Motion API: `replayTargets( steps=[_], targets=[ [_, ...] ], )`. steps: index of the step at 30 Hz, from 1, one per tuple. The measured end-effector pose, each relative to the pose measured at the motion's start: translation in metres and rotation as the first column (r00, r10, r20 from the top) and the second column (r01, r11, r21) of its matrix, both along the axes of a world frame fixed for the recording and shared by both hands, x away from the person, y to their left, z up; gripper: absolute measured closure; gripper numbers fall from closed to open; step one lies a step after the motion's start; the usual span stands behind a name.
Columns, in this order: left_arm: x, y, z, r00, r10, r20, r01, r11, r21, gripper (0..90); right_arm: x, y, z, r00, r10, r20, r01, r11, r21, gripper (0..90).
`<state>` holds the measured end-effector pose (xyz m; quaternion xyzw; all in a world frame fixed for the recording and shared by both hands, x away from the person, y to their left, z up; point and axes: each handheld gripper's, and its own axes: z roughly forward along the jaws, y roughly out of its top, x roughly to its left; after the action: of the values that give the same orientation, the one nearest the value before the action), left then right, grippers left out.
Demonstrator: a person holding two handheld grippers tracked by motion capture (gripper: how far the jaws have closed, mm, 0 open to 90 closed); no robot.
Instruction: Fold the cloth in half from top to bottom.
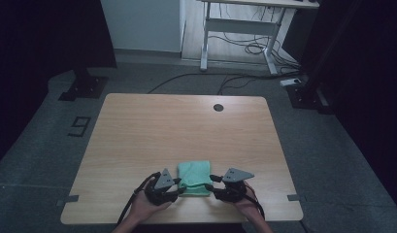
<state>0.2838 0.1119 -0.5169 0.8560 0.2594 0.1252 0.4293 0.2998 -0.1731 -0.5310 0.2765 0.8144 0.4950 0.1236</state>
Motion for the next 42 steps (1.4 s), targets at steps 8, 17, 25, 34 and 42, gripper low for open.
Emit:
replayTargets(
  steps=[8, 17, 25, 34, 42],
  targets=[
    [0.025, -0.005, 0.016, 0.9989, 0.046, -0.001, -0.046, 0.9984, -0.033, 56.8, 0.023, 0.007, 0.016, 0.9993, -0.036, -0.013, 0.036, 0.9993, 0.005, 54.5],
    [0.058, -0.016, -0.017, 0.9917, 0.072, -0.106, -0.064, 0.9952, 0.074, 57.5, 0.022, 0.044, -0.010, 0.9951, 0.042, -0.089, -0.053, 0.9919, -0.115, 48.7],
    [0.059, -0.015, -0.023, 0.9907, 0.070, -0.117, -0.062, 0.9957, 0.070, 54.7, 0.008, 0.042, -0.021, 0.9973, 0.025, -0.069, -0.034, 0.9917, -0.124, 47.7],
    [0.091, -0.022, -0.024, 0.9913, 0.066, -0.114, -0.057, 0.9950, 0.082, 56.2, 0.028, 0.045, -0.021, 0.9969, -0.023, -0.076, 0.013, 0.9909, -0.134, 48.0],
    [0.077, -0.022, -0.006, 0.9947, 0.063, -0.081, -0.061, 0.9976, 0.033, 51.8, 0.034, 0.045, -0.021, 0.9950, -0.052, -0.086, 0.041, 0.9917, -0.122, 47.8]
  ],
)
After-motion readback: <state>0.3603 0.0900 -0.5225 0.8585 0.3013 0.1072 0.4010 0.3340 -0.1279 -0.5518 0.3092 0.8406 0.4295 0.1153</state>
